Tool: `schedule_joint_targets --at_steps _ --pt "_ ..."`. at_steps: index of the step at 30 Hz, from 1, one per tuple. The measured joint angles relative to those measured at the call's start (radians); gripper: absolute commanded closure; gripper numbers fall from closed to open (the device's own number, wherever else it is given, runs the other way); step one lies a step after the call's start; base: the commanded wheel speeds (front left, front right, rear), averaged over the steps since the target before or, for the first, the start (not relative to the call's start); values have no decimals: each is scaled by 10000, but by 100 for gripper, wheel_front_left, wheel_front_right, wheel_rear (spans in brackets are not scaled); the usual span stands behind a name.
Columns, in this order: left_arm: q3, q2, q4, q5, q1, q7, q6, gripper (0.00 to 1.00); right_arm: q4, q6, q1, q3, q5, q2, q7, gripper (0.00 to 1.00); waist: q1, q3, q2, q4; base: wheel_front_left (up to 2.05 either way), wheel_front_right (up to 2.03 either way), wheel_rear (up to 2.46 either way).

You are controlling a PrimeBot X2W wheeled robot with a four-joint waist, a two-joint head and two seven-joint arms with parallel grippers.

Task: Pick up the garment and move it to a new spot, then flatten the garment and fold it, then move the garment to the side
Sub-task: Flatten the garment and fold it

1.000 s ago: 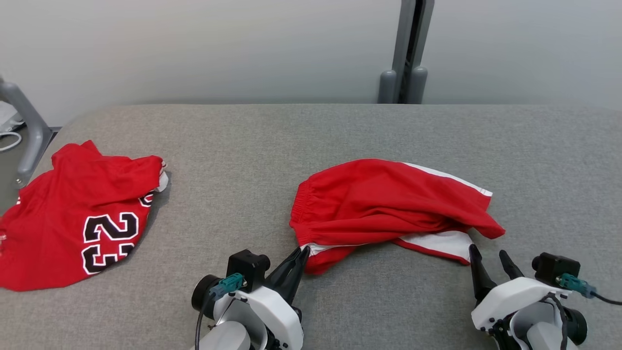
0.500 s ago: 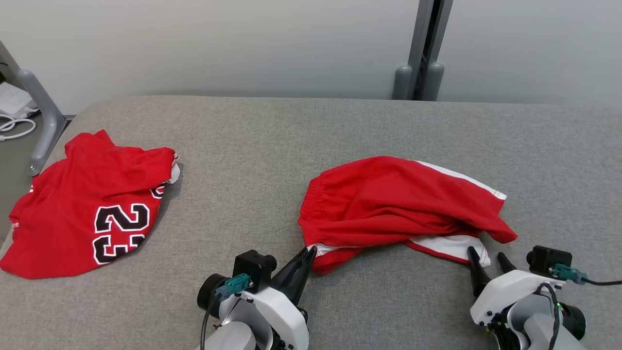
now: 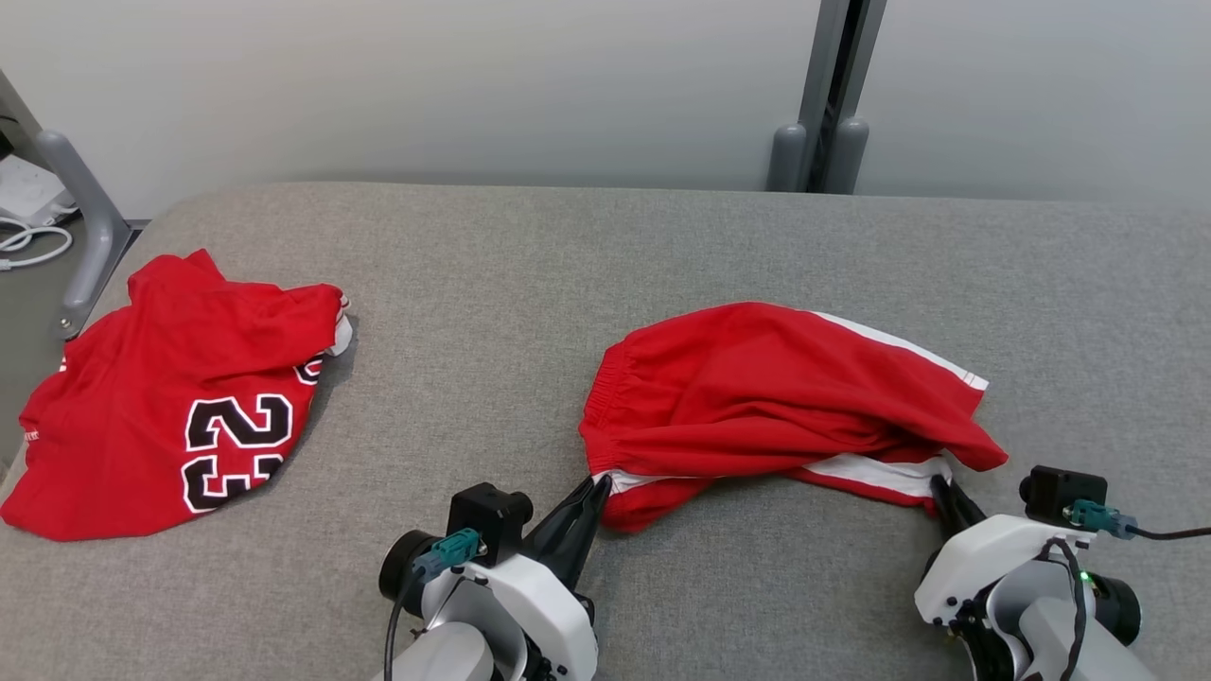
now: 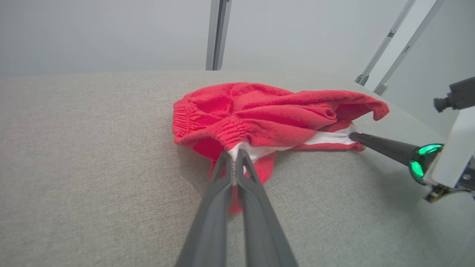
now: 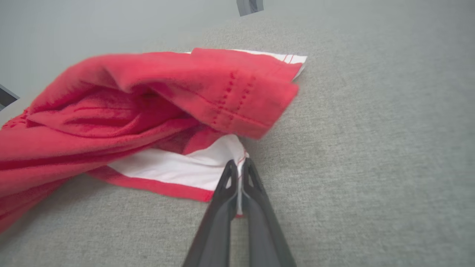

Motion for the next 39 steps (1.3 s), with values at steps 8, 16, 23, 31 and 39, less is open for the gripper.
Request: schedule_joint_targets --at_steps 8,16,23,31,39 --pt "48 59 21 -107 39 -4 40 100 -1172 0 221 328 -320 -669 -46 100 0 -401 0 -87 0 0 0" --pt "123 405 -336 -151 73 59 123 100 -3055 0 618 359 -558 -1338 -50 100 0 -899 0 -278 0 0 0" --pt "245 849 -1365 -178 -279 514 174 100 -5264 0 860 278 -803 -1837 -71 100 0 -1271 0 -520 0 0 0" --pt "704 1225 -2516 -978 -1009 1864 69 100 -6543 0 606 -31 -1277 -2040 -71 100 0 -1583 0 -704 0 0 0" --pt "1329 1574 -3246 -1848 -2345 3331 -123 100 -7099 0 -359 -328 -1626 -2027 288 100 0 -1879 0 -937 0 0 0"
